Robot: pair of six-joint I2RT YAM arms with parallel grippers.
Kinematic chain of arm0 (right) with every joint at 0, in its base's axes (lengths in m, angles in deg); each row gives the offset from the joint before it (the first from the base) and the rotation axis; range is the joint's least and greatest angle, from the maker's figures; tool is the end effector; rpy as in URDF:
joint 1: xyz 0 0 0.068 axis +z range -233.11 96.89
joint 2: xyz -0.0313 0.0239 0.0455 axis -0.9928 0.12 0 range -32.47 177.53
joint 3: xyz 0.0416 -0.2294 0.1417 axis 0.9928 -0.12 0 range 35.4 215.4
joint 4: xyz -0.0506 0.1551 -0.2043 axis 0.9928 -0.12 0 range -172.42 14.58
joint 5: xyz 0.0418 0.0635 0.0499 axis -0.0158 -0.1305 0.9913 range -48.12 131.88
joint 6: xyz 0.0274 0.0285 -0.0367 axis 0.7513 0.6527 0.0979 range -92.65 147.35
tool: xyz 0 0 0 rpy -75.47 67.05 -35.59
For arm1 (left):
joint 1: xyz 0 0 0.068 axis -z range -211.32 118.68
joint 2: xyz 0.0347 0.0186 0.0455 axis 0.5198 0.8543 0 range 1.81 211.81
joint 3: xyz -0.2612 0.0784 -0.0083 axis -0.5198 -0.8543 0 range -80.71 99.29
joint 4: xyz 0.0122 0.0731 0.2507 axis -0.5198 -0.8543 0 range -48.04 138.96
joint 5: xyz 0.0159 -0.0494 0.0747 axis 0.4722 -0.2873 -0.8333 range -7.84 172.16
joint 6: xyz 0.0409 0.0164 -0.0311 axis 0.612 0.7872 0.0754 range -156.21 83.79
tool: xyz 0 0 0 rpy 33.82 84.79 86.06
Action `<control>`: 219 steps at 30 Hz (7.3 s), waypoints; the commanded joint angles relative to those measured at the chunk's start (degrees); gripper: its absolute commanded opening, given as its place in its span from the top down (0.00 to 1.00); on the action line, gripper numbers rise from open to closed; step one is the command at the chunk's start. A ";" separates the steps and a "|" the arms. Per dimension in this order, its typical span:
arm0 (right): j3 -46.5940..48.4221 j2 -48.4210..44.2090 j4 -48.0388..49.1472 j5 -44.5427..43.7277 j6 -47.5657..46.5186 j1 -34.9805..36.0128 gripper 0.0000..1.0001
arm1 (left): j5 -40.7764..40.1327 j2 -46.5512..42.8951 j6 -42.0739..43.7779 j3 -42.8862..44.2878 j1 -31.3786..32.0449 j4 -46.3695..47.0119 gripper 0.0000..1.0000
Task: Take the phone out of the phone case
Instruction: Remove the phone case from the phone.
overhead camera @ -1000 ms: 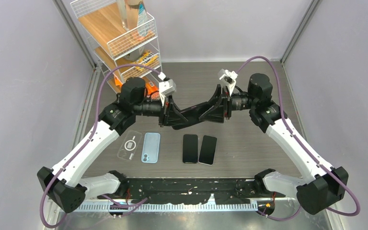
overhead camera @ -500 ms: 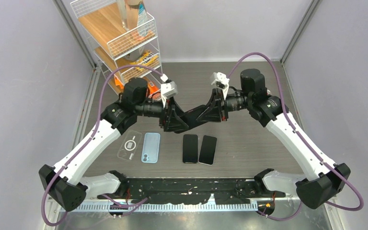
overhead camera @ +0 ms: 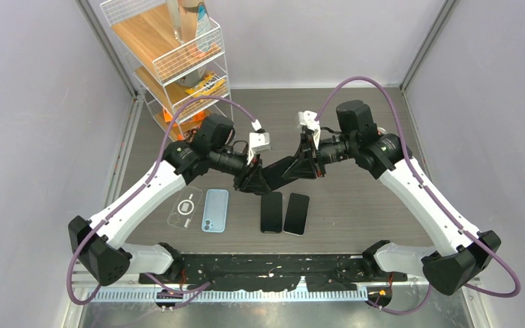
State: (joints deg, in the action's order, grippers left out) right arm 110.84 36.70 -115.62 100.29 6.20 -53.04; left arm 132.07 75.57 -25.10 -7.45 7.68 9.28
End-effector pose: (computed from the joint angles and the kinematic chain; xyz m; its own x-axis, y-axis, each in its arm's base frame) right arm 0.1924 0.1465 0.3949 -0.1351 -0.2966 -0.9454 -0.9895 -0.0085 0.1441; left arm 0.1894 -0.1884 0.3623 -0.3264 0.4240 -0.8448 0.9400 0.0518 -0.3371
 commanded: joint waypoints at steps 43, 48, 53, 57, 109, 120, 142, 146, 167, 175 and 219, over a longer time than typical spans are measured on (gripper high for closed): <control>-15.23 3.50 52.73 18.26 47.88 -3.17 0.94 | -18.69 -6.72 17.87 -4.13 6.96 -1.59 1.00; -17.51 4.13 57.66 19.79 51.03 -2.91 0.95 | -25.20 -7.04 23.12 -3.13 9.01 -2.35 1.00; -17.78 4.43 57.64 21.02 50.83 -2.83 0.94 | -28.26 -6.83 25.64 -1.61 10.20 -3.67 1.00; -17.11 5.36 57.26 22.01 50.89 -2.71 0.94 | -30.99 -6.64 27.84 -0.47 11.84 -5.43 1.00; -8.52 8.76 41.00 18.27 41.26 -6.76 0.55 | -41.04 -7.84 31.23 -1.27 17.21 -9.88 1.00; -5.39 -0.38 21.76 12.15 23.88 -10.75 0.08 | -33.70 -10.28 26.86 -1.65 10.44 -8.96 1.00; 3.69 2.63 -0.81 0.29 -2.33 0.69 0.18 | 2.43 -13.63 7.52 -2.09 -6.75 -1.15 1.00; 5.25 4.21 -1.11 1.42 -1.98 1.40 0.25 | 2.68 -13.12 7.43 -2.35 -6.79 -1.05 1.00; 4.49 5.35 -1.14 3.42 -2.57 2.89 0.72 | 4.25 -11.58 5.17 -3.12 -6.82 1.90 1.00; 4.30 4.66 -1.68 4.42 -5.15 2.98 0.94 | 6.70 -11.87 6.00 -4.17 -6.75 2.12 1.00; 3.24 -4.10 -10.28 -0.09 -17.17 1.03 0.51 | 7.66 -13.98 21.26 -4.36 -6.12 -6.11 1.00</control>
State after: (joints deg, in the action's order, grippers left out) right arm 112.28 35.45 -125.59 101.47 -10.04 -50.84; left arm 142.50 63.98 3.32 -13.24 2.42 -5.54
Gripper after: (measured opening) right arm 0.482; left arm 0.199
